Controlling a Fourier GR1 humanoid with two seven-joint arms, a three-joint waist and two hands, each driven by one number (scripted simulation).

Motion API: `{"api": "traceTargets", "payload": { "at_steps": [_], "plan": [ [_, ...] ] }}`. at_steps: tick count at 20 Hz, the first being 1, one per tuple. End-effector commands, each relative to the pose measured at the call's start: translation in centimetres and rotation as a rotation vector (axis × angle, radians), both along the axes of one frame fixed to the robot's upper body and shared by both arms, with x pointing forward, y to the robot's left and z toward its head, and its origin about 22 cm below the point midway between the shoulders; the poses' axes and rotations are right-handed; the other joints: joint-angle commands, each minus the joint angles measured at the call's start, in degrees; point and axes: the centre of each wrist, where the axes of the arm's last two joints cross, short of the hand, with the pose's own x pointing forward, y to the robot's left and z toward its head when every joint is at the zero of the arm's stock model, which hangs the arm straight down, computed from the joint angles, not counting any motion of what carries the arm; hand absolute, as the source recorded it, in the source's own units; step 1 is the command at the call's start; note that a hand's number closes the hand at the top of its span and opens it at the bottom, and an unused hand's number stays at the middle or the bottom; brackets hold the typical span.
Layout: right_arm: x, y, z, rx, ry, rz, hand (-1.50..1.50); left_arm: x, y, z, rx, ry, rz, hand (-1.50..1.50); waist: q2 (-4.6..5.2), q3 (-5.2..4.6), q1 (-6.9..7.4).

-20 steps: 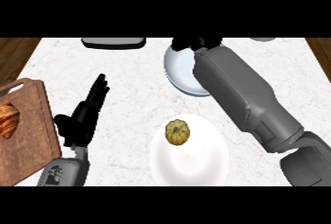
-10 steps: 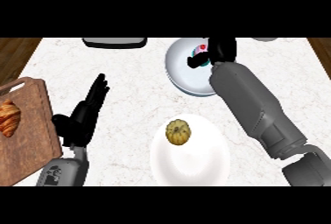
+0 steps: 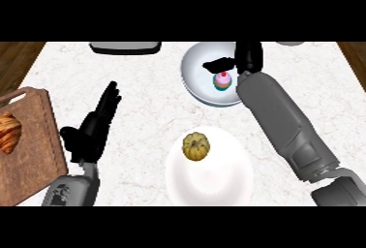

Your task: Pick the cupcake from the plate and place it in the bowl

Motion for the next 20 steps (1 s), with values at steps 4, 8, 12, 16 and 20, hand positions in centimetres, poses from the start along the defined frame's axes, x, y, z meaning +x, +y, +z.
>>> {"api": "traceTargets", "payload": {
  "at_steps": [4,8,12,16,20],
  "plan": [
    [-0.1,-1.7,1.4,0.170,-0.154,-0.053,-1.50,-0.9,1.0,-1.1,-0.013,0.006,0.007,0.00,-0.25,-0.03,-0.52],
    [-0.9,-3.1,2.9,0.274,-0.112,-0.033,-1.50,-0.3,0.5,-0.3,-0.008,-0.001,0.022,0.00,-0.68,-0.05,-1.67],
    [-3.1,-5.2,0.9,0.368,-0.117,-0.017,-1.50,0.0,0.6,-0.2,-0.019,0.011,0.031,0.00,-0.62,-0.04,-1.83],
    [-5.0,-8.9,1.2,0.395,-0.110,0.033,-1.50,-0.7,2.2,0.9,0.002,0.007,0.030,0.00,-0.58,-0.04,-1.39],
    [-7.0,-8.1,0.5,0.424,-0.111,0.073,-1.50,1.1,0.3,-0.3,0.012,-0.004,0.035,0.00,-0.44,-0.06,-1.41]
  ]
}}
